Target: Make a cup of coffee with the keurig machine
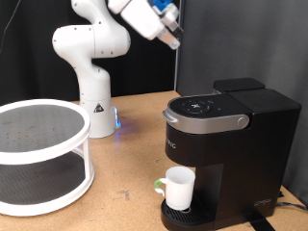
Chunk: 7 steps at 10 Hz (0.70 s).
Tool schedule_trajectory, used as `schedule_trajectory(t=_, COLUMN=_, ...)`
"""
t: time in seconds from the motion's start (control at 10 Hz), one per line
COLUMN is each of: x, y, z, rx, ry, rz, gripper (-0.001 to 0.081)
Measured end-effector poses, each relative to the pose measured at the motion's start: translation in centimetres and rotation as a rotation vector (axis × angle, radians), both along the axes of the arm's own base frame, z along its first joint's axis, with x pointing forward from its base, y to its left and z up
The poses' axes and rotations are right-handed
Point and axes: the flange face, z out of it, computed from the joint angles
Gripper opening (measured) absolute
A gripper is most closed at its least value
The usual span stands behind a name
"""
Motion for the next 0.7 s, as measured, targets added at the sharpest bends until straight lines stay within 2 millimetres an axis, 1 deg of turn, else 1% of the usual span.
schedule_trajectory(t=0.1, x=1.1, y=0.2, z=0.0, rx=-0.051, ry=0.033, rz=0.030, gripper=0.0800)
schedule_trajectory(t=0.3, x=1.3, y=0.1, z=0.1, rx=-0.010, ry=0.005, rz=-0.018, gripper=0.0800)
schedule_trajectory(t=0.4, x=1.6, y=0.3, z=0.4, rx=-0.028, ry=-0.030, rz=-0.040, gripper=0.0800)
schedule_trajectory(t=0.5, x=1.8, y=1.0, z=0.8, rx=-0.090, ry=-0.074, rz=-0.037, gripper=0.0800)
schedule_trajectory(t=0.7, x=2.2, y=3.1, z=1.5, rx=-0.287, ry=-0.161, rz=0.085, gripper=0.0800)
